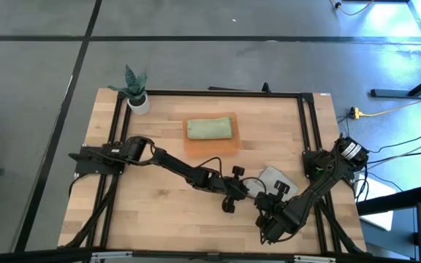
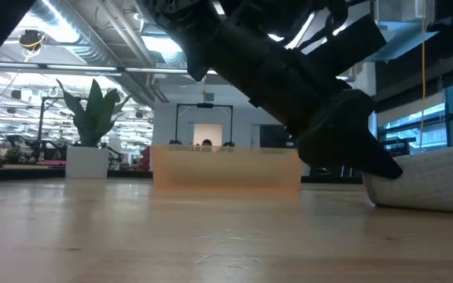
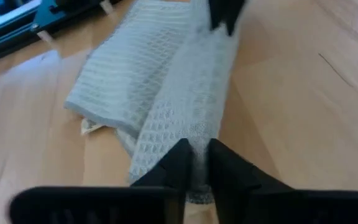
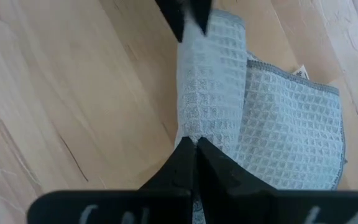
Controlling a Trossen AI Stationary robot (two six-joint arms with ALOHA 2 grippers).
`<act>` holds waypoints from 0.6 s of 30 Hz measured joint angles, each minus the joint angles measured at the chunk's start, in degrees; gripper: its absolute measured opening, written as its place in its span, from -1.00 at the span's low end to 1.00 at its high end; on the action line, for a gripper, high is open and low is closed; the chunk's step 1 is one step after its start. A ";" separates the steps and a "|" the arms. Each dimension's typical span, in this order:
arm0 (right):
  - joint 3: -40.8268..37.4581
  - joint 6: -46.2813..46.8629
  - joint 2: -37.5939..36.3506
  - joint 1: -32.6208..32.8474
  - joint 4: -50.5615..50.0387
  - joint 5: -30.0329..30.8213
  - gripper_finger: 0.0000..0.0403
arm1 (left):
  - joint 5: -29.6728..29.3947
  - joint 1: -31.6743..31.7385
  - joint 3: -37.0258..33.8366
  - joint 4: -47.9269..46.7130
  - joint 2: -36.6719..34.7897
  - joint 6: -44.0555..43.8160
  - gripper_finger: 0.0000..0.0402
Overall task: Roll microfiber towels into tight, uniform cylinder then place into a basket
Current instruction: Roll the gray microfiber towel
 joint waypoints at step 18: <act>-0.04 -14.31 0.00 -0.02 15.39 -1.28 -0.96 | 0.05 -6.04 0.15 -13.52 -2.78 0.71 -1.00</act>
